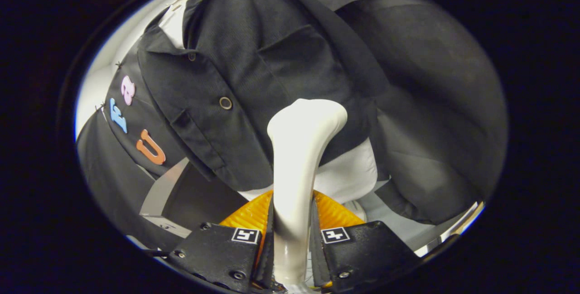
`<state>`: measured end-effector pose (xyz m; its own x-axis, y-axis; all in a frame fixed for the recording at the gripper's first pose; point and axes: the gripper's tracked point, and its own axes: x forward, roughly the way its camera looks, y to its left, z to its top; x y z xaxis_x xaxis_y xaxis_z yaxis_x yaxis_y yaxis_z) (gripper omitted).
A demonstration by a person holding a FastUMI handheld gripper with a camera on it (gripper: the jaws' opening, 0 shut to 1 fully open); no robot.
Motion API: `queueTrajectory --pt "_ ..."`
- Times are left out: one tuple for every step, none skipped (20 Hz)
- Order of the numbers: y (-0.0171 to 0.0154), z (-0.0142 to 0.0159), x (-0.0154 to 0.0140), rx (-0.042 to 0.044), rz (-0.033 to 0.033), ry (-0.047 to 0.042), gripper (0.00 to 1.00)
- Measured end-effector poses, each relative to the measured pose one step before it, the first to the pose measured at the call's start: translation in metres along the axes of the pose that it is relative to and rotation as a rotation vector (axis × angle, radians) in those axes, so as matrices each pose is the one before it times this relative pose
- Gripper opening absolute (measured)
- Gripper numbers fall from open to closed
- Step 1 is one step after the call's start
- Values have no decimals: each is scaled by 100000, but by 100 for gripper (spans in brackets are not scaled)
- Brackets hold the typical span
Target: Iron the clothes twice with a garment steamer, once on the left side and once on the right side.
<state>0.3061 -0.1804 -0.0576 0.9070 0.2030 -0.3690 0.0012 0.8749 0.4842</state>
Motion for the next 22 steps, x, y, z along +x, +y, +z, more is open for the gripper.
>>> queueTrajectory --pt "-262 -570 193 213 -46 1181 36" --pt "-173 -440 253 -53 276 980 36" --pt "-112 -437 172 163 129 1089 36" --pt "-182 -527 213 -35 318 1032 36" --pt "-261 -555 198 6 235 893 36" --pt "-237 -507 205 190 202 1056 36" --pt "-236 -627 269 603 -11 1250 36" --pt "-246 -549 290 678 -109 732 36" --pt "-158 -416 114 814 -362 315 36" --pt "9 -213 -1 377 -204 -208 36" --pt "42 -298 -207 -20 -214 -420 36" --pt "176 -247 -572 40 -193 -868 36" --pt "233 -186 -676 499 -48 -1203 36" --pt "409 -138 -833 567 -96 -1043 36" --pt "350 -139 -796 261 -248 -1464 36" --pt "485 34 -853 -49 -174 -1710 36" --pt "715 167 -927 -194 238 -2007 36" --pt "844 140 -960 -188 348 -2108 36" --pt "969 198 -1020 -550 703 -2190 36" --pt "1106 216 -859 -456 539 -2189 36" --pt "1224 145 -899 -902 682 -1868 36" --pt "1265 82 -764 -1164 601 -1988 36"
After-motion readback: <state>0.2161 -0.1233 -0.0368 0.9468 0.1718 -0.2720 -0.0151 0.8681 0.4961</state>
